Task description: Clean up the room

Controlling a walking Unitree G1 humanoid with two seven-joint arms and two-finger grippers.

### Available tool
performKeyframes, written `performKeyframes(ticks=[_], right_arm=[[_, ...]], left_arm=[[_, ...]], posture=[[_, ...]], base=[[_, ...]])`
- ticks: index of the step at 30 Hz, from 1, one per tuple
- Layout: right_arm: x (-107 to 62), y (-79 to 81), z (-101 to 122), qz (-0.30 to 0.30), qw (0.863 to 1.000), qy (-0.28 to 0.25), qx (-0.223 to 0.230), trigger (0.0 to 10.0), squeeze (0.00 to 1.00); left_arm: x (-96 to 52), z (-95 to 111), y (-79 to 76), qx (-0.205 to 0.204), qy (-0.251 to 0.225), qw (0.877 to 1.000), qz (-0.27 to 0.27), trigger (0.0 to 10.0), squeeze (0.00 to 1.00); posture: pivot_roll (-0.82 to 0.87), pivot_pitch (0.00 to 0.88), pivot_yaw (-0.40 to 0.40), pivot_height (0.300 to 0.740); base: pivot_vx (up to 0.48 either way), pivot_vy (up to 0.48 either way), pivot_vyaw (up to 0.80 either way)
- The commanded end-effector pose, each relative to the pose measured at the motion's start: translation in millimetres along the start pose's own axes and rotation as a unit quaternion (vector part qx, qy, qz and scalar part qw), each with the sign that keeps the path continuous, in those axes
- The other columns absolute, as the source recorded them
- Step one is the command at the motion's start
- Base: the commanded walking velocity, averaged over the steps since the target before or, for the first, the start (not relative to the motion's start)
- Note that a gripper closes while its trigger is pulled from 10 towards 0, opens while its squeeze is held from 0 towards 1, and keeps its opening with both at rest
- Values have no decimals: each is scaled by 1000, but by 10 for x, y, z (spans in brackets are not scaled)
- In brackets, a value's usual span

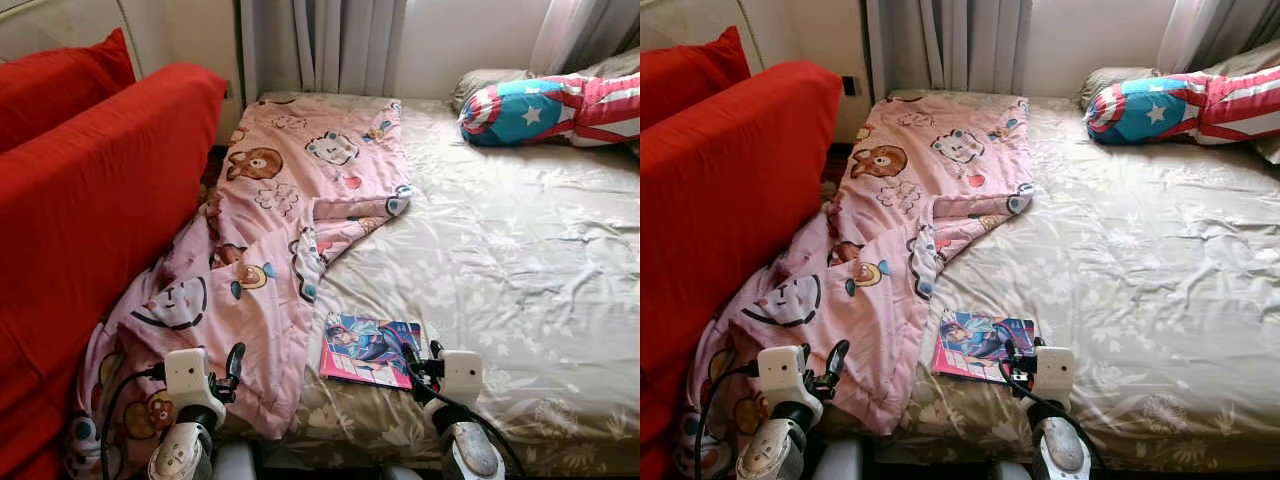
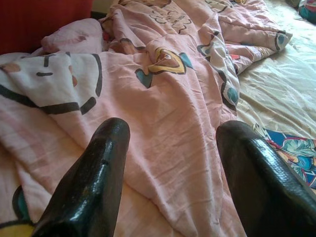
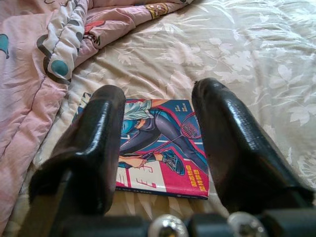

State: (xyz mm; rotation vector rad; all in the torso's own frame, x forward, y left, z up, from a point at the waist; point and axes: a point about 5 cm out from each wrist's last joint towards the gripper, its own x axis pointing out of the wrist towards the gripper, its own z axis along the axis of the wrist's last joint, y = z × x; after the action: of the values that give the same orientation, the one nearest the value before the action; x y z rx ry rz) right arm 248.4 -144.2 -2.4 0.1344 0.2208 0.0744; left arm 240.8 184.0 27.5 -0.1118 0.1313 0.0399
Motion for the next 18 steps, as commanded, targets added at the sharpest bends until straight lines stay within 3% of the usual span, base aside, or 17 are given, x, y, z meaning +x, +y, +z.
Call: performKeyframes(ticks=[1, 3, 4, 14, 18], right_arm=[[-8, -7, -32, -1, 1000, 8, 3, 10000, 1000], [-7, -8, -34, -2, 1000, 10, 0, 10000, 1000], [-6, -9, -39, -3, 1000, 13, -3, 10000, 0], [2, 4, -45, 2, 1000, 16, 1, 10000, 0], [3, 12, -49, 4, 1000, 18, 1, 10000, 0]], left_arm=[[10, 10, -44, -2, 0, 1000, -9, 10000, 0], [9, 11, -44, -2, 0, 1000, -10, 10000, 0], [7, 12, -46, -1, 0, 1000, -11, 10000, 0], [-7, -3, -69, 0, 4, 1000, -20, 10000, 0], [-5, -14, -74, -1, 5, 1000, -23, 10000, 0]], posture=[[32, 35, -62, 640], [32, 36, -61, 640], [32, 36, -61, 640], [33, 36, -61, 640], [31, 36, -61, 640]], base=[[0, 0, 0], [0, 0, 0], [0, 0, 0], [0, 0, 0], [250, 0, 0]])
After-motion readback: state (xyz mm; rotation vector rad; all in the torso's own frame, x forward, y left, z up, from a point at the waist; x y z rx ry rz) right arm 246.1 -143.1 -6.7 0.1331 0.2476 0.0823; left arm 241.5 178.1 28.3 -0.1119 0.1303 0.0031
